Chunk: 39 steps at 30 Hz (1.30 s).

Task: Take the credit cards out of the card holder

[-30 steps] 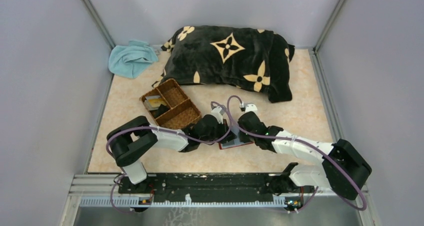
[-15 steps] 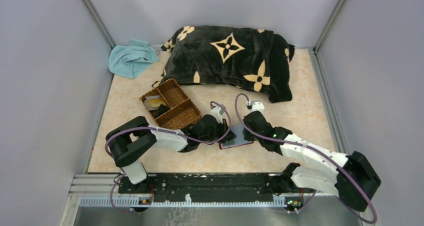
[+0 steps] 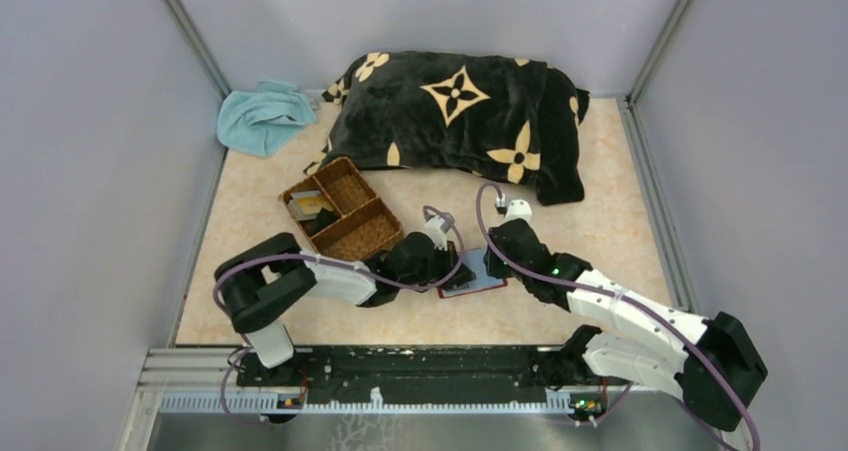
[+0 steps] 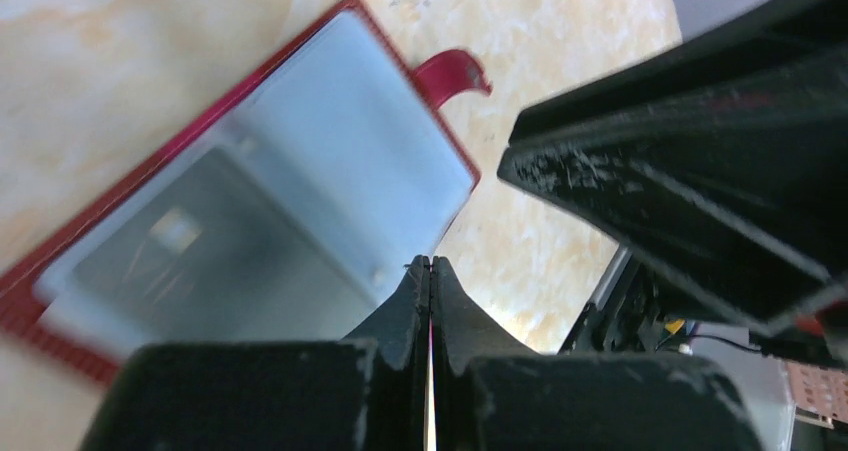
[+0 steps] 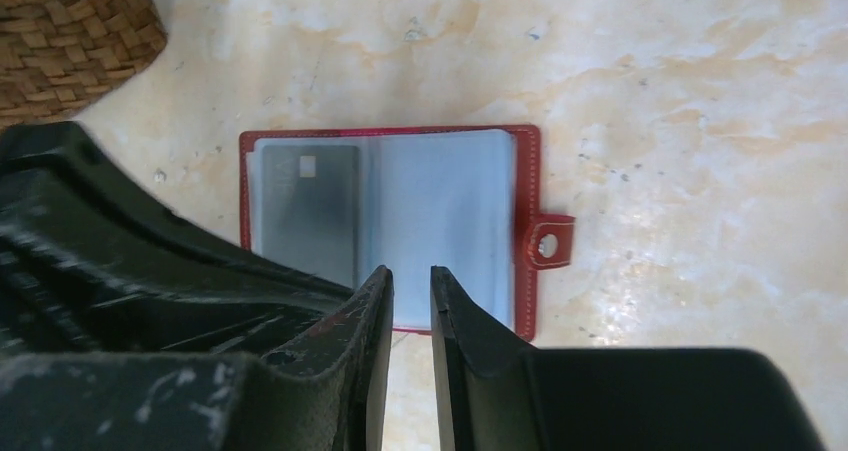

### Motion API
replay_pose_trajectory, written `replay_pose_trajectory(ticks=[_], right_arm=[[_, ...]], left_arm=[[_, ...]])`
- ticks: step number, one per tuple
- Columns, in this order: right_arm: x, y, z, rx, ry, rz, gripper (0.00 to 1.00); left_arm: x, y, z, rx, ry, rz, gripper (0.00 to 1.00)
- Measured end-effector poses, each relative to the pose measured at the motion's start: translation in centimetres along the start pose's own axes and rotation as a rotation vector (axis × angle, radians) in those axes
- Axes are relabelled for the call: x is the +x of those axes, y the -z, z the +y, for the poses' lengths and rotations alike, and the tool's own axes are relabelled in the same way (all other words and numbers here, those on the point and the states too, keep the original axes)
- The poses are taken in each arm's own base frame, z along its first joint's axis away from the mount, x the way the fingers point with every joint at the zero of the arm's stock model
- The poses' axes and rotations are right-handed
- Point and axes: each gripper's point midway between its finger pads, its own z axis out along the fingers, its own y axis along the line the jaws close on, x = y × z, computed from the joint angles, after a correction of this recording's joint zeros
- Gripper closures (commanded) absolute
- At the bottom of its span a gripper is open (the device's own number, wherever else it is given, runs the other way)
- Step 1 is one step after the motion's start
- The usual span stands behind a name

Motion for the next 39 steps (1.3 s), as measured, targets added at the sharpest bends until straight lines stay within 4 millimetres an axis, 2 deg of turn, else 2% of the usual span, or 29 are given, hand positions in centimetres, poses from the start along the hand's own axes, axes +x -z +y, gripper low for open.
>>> replay_pose_trajectory(ticks=[2,4,6,9,10,11,13,18,22,26,32,39], right_arm=[[0.4,-0.4,0.6,-0.025,0.002,0.021,0.73],[0.8,-0.9,1.1,-0.044,0.008,0.041,0.67],[1.6,-1.6,1.5,-0.054,0.028,0.073,0.57],[2.5,-2.4,2.3,-0.055,0.075,0.118,0.46],[2.7,-2.6,2.9,-0.057,0.101,0.129,0.42],[2.6,-3.2,5.7,-0.086,0.170,0.142,0.37],[2.6,-3.3,6.5,-0.095,0.186,0.143,0.36],[2.8,-4.8,8.5,-0.084,0.235,0.159,0.31],[3.8,-5.8,8.4,-0.041,0.277,0.197,0.31],[4.4,-6.4,8.6,-0.018,0.302,0.211,0.33],[4.5,-6.7,7.8,0.034,0.318,0.212,0.46],[4.5,-6.7,7.1,0.069,0.320,0.209,0.53]], left_arm=[[0.1,1.7,0.7,-0.023,0.000,-0.020,0.98],[-0.4,3.4,1.0,-0.042,-0.003,-0.054,0.92],[-1.5,5.1,1.0,-0.065,-0.003,-0.106,0.84],[-3.3,7.1,1.0,-0.099,0.008,-0.184,0.79],[-3.7,7.8,1.2,-0.116,0.016,-0.206,0.78],[-3.9,10.2,2.7,-0.180,0.044,-0.258,0.77],[-3.9,10.8,3.2,-0.203,0.055,-0.270,0.77],[-4.3,14.4,4.9,-0.270,0.091,-0.347,0.78],[-4.9,16.1,5.6,-0.302,0.108,-0.400,0.78],[-4.5,17.1,6.8,-0.340,0.117,-0.416,0.78],[-4.0,17.9,7.8,-0.373,0.123,-0.419,0.78],[-3.9,17.9,8.0,-0.381,0.125,-0.418,0.78]])
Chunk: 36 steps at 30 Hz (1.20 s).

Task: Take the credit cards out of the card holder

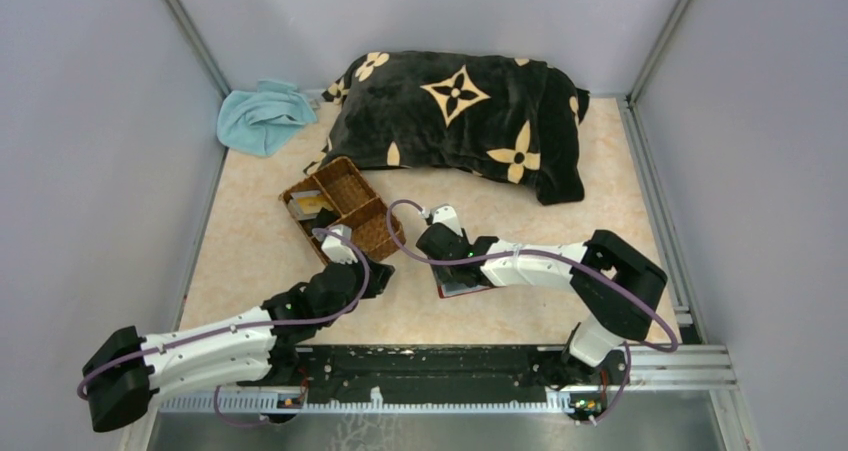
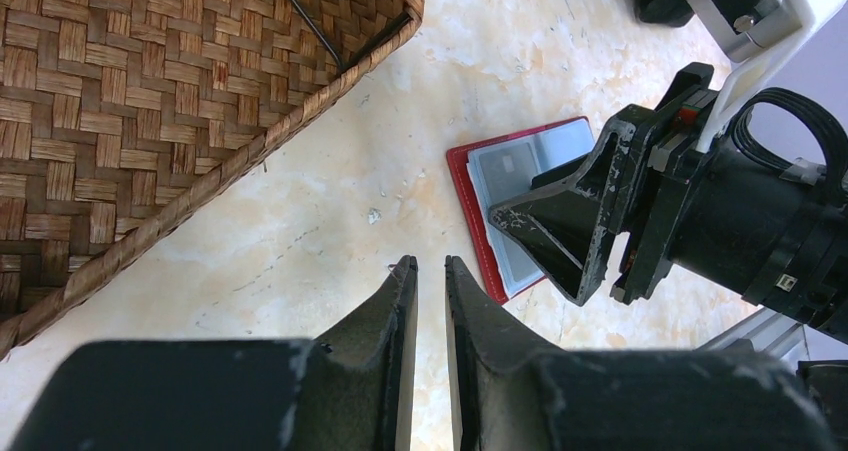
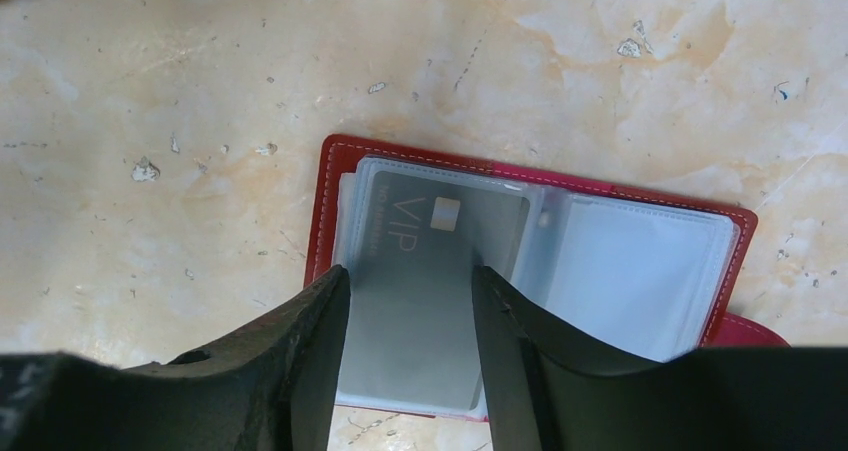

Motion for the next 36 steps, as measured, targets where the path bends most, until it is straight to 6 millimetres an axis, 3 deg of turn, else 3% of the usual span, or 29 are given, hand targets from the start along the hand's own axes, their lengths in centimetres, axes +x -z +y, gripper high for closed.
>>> replay_pose_trajectory(ticks=[4,12,18,36], right_arm=[[0.0,0.0,0.0,0.002,-0.005,0.000,0.53],[0.0,0.0,0.0,0.002,-0.004,0.000,0.43],[0.0,0.0,0.0,0.002,-0.003,0.000,0.43],[-0.2,-0.1,0.4,-0.006,-0.023,-0.009,0.80]], left_arm=[[0.1,-0.1,0.1,-0.004,-0.003,0.003,0.78],[0.3,0.0,0.4,-0.009,-0.006,0.008,0.78],[0.6,0.0,0.6,-0.013,-0.008,0.014,0.79],[1.0,0.0,1.2,-0.018,-0.007,0.022,0.79]])
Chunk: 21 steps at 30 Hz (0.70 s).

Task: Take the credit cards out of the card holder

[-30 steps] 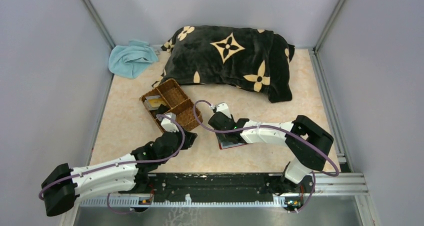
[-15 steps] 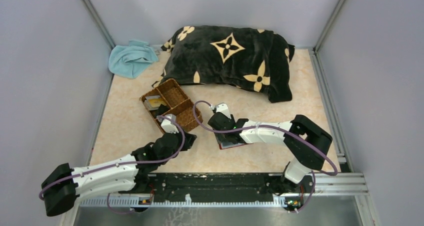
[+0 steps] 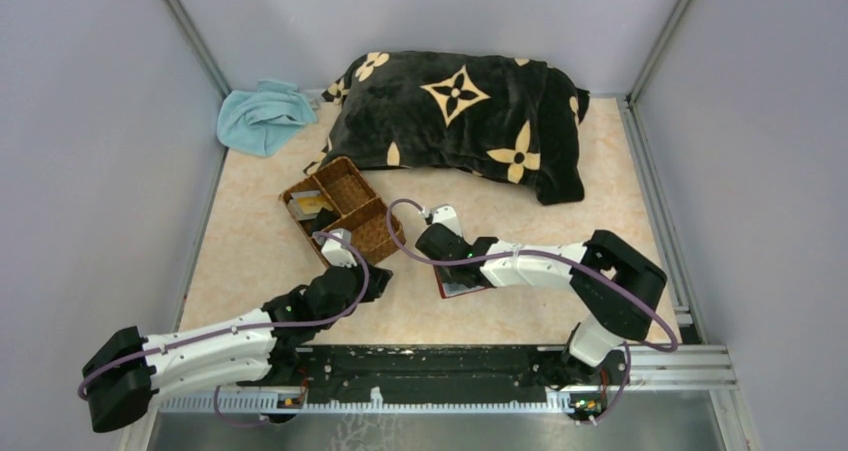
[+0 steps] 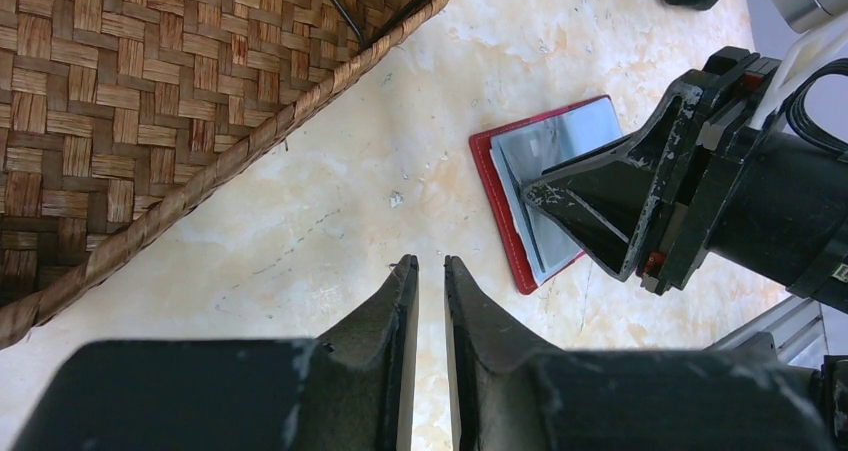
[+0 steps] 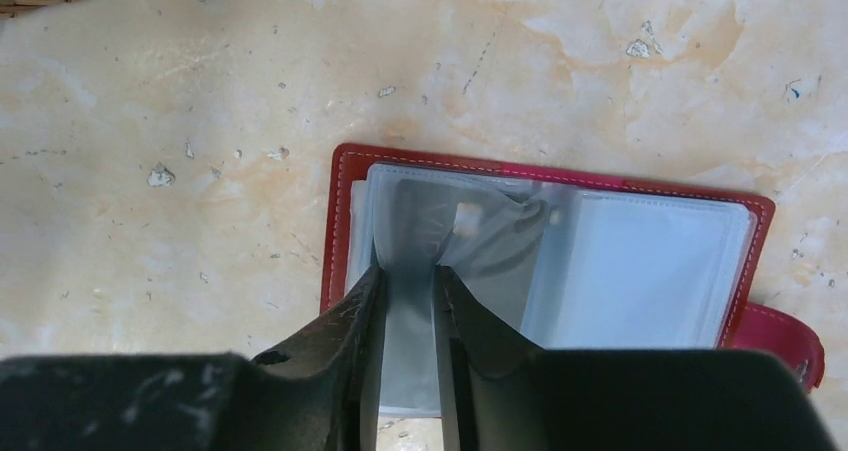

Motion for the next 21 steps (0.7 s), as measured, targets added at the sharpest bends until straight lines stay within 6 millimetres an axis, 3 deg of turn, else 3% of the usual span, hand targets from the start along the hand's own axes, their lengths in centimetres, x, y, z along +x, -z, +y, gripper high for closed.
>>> replay_pose_trajectory(ticks=[21], right_arm=[[-1.7,2.1,-0.2,-0.042,-0.067,-0.054,0.83]], left_arm=[[1.1,-0.5,-0.5,0.024,-0.014,0.042,0.77]])
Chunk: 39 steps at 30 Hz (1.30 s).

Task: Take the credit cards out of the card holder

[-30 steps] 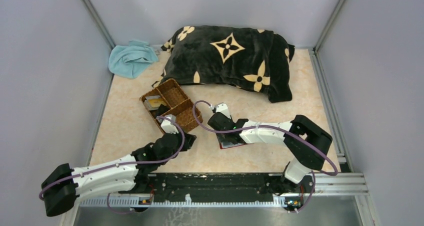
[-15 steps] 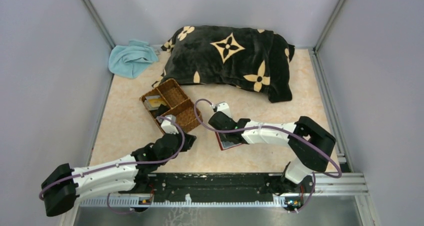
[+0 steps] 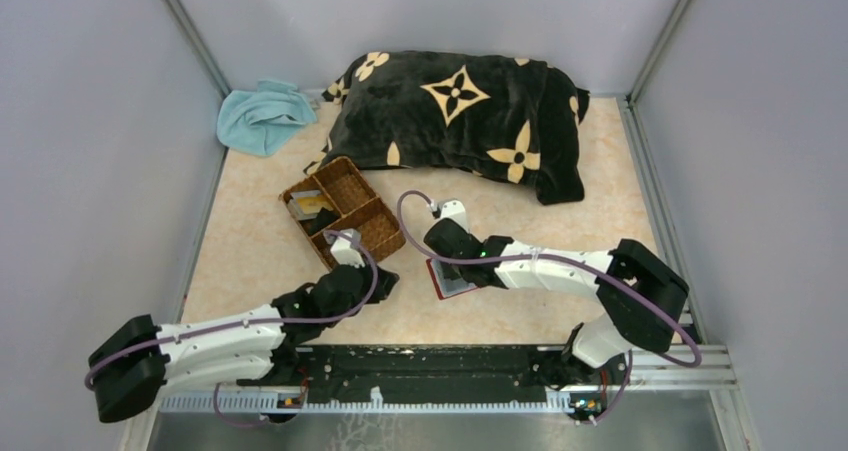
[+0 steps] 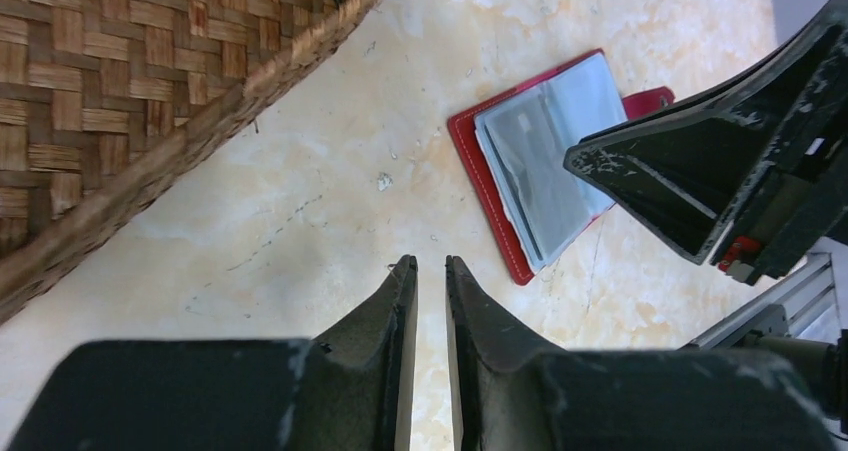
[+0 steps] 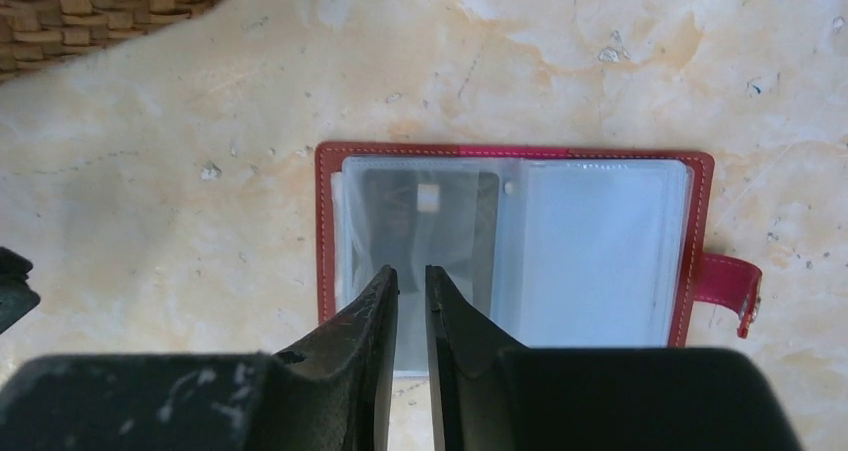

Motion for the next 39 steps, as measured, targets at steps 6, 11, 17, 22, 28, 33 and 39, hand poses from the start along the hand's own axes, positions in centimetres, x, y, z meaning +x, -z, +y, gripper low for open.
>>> replay_pose_trajectory(ticks=[6,11,17,22,28,33,39], right_arm=[[0.5,0.1,-0.8,0.001,-0.009,0.015,0.63],[0.5,0.2,-0.8,-0.002,0.011,0.016,0.56],[0.6,0.2,-0.1,0.000,0.054,0.029,0.57],[1.0,-0.6,0.7,0.004,0.077,0.051,0.61],[2.0,-1.4,0.8,0.015,0.094,0.083,0.62],[2.1,-1.5,1.1,0.012,0.100,0.089,0.62],[0.9,-1.3,2.0,-0.007,0.094,0.063,0.62]], left_arm=[[1.8,-1.5,-0.6,-0.026,-0.037,0.090,0.78],[1.9,-2.2,-2.2,0.016,-0.024,0.106,0.78],[1.1,-1.9,-3.0,0.051,0.005,0.074,0.79],[0.3,-1.0,-2.6,0.064,0.024,0.036,0.79],[0.1,-0.3,-1.3,0.046,0.032,0.016,0.79],[0.4,-0.2,-0.6,0.027,0.035,0.020,0.79],[0.7,-0.2,-0.3,0.017,0.031,0.027,0.79]])
